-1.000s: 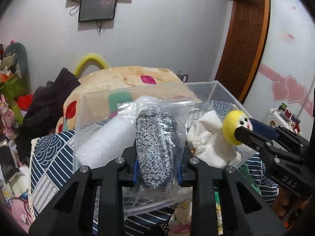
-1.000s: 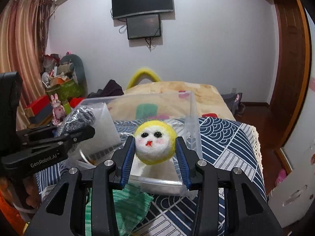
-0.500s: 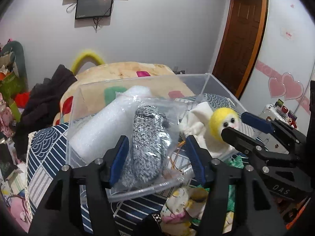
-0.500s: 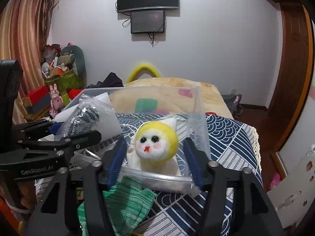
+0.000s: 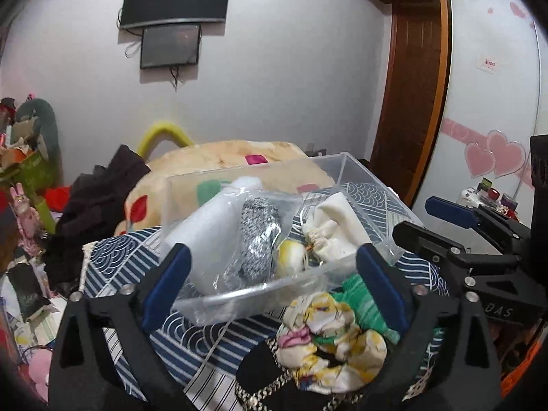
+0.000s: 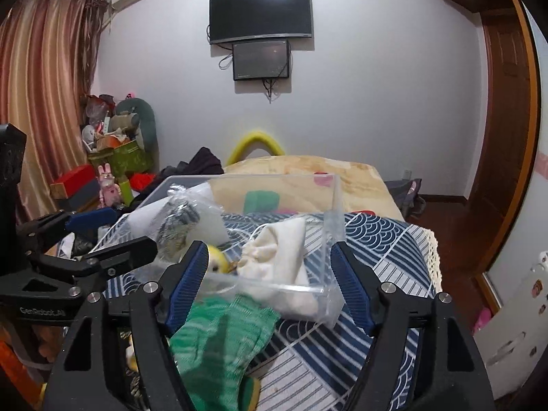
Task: Organize soft objects
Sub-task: 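Grasp the green knit glove with the right gripper while the left grasps the floral scarf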
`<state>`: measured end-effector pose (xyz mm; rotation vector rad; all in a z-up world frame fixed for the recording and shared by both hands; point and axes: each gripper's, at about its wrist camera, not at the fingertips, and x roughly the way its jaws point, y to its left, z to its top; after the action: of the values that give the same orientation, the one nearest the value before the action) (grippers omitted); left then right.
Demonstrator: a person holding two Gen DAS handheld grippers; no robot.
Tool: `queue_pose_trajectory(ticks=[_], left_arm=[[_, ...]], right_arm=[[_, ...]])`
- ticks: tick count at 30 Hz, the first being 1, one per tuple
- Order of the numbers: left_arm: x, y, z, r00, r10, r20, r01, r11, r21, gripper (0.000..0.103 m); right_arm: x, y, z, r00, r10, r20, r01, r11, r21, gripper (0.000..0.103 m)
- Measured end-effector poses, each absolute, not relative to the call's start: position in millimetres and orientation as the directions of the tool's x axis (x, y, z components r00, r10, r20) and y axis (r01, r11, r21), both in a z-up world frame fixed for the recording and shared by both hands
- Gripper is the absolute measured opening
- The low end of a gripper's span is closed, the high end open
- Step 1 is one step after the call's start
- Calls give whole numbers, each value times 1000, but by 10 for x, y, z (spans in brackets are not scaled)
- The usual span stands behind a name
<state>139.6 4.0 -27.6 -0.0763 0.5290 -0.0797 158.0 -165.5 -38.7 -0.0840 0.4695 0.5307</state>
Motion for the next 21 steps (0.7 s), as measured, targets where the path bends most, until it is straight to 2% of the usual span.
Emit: queue_pose_trajectory(ticks=[6,16,19,21], left_arm=[[1154,5,-343,863,-77,-500,51,996,-67,101],[1046,63,-663,816,-124,-565,30,985,-172,101],[1040,45,-660,821,-126,-557,28,983,-182,101],[1044,4,-657,820,-142,-554,39,980,-194,98]], right_arm=[[1441,-1650,-539,730,485,-482,-529,847,51,71],[1323,-1645,-815,669,505,-545,-554,828,87,69],[1323,-1664,-877,639,528,-559,-568,814,119,64],[1293,-1651,-912,638,524,-564,-573,813,107,50]])
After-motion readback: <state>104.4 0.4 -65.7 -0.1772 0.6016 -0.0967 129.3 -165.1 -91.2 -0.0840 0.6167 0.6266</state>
